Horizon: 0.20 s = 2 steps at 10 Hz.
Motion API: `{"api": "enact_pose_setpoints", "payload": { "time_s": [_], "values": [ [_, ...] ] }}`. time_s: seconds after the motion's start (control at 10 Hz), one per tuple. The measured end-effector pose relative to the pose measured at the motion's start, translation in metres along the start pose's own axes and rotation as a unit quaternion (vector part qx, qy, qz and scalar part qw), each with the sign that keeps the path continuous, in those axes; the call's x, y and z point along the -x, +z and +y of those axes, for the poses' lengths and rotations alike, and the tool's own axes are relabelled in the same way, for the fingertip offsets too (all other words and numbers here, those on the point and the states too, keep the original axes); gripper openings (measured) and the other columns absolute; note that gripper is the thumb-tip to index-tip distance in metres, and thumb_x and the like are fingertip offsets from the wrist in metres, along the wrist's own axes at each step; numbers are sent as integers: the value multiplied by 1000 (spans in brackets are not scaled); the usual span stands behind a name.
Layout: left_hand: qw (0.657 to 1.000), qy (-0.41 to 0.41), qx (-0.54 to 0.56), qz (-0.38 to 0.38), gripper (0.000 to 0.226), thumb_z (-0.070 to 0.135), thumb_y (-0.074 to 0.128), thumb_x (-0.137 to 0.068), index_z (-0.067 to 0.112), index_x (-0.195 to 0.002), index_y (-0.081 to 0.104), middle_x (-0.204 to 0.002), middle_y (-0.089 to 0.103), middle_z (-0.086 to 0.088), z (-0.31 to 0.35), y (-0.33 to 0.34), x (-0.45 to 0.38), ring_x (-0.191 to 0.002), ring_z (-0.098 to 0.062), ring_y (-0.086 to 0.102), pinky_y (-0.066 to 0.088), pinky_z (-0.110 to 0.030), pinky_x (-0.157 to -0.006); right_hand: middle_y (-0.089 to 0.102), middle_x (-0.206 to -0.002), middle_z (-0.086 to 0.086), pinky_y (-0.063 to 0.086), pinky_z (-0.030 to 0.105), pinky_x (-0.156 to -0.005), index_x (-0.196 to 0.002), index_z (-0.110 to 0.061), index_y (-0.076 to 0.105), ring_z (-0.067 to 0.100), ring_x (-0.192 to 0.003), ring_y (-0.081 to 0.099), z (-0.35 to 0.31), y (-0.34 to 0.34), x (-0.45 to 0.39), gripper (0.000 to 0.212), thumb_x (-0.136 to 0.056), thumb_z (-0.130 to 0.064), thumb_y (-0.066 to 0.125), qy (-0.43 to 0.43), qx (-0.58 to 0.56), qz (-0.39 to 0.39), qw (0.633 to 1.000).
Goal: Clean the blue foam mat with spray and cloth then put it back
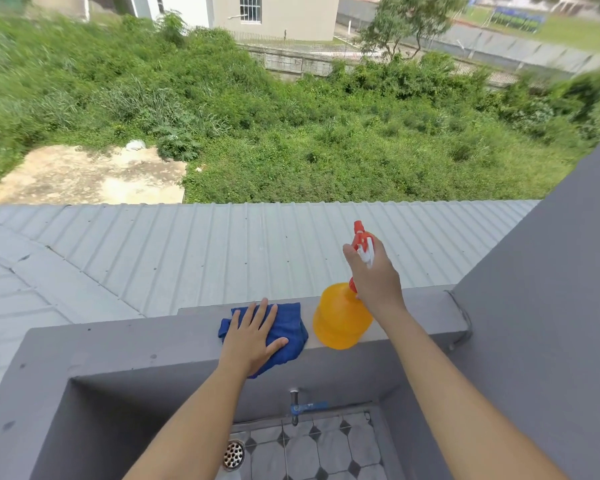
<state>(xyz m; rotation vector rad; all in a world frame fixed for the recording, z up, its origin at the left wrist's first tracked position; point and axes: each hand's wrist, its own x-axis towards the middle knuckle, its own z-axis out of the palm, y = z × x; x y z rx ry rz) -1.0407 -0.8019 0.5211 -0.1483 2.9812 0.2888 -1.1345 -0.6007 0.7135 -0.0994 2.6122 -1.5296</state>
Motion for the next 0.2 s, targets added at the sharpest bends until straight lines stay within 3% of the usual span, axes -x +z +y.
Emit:
{"api": "enact_pose_setpoints", "payload": {
  "time_s": [0.1, 0.2],
  "values": [
    [1000, 6, 4, -9, 109, 80, -28, -63, 25, -153, 0, -159, -9, 0, -2, -5, 0, -149, -27, 3, 3, -46, -118, 50, -143, 4, 40, 48, -107, -155, -29, 20, 30, -133, 44, 0, -10, 4, 82, -89, -72, 41, 9, 34, -26, 999],
    [999, -12, -2, -29, 121, 83, -35, -51, 25, -153, -3, -159, -12, -1, -1, -17, 4, -149, -27, -1, 1, -45, -118, 44, -150, 11, 36, 50, -109, -156, -30, 13, 34, -137, 39, -2, -17, 6, 98, -78, -87, 27, 33, 54, -34, 997]
  ]
}}
